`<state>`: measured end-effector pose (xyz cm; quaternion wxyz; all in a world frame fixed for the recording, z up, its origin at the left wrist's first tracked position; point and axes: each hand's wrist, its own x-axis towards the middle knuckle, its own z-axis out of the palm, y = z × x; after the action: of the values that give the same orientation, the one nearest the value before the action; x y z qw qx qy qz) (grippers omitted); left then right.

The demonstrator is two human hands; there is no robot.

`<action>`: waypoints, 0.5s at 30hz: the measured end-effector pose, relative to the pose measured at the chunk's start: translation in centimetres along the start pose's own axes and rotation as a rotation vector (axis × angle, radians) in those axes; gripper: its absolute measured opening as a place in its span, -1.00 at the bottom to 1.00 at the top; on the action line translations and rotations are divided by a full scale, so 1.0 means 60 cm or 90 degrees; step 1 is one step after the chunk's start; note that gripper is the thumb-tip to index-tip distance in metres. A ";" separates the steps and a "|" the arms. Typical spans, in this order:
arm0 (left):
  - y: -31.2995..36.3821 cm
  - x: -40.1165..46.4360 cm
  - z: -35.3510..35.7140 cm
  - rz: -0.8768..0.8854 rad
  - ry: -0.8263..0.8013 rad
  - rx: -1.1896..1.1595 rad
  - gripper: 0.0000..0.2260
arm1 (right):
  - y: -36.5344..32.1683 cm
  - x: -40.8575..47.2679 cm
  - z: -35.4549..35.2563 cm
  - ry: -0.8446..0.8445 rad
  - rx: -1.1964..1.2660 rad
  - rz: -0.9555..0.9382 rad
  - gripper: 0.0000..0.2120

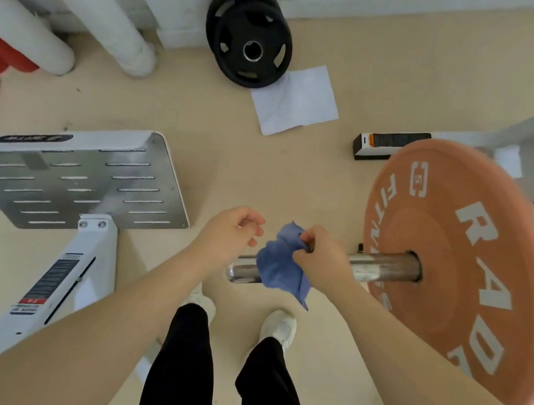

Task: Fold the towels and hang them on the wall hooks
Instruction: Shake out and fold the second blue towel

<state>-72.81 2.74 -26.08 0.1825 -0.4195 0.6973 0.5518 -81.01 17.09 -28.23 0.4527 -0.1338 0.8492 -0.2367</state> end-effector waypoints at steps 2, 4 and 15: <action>0.033 -0.017 -0.022 0.031 0.002 -0.001 -0.77 | -0.037 -0.021 -0.037 -0.022 0.044 -0.039 -0.84; 0.079 -0.040 -0.051 0.079 -0.005 0.001 -0.74 | -0.086 -0.046 -0.079 -0.042 0.072 -0.094 -0.81; 0.355 -0.205 -0.322 0.390 -0.050 0.057 -0.76 | -0.452 -0.188 -0.288 0.011 0.124 -0.365 -0.70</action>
<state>-78.38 -9.54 2.17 0.0527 -0.1600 0.8072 0.5657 -88.80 3.83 2.16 0.3712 -0.3220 0.7536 -0.4365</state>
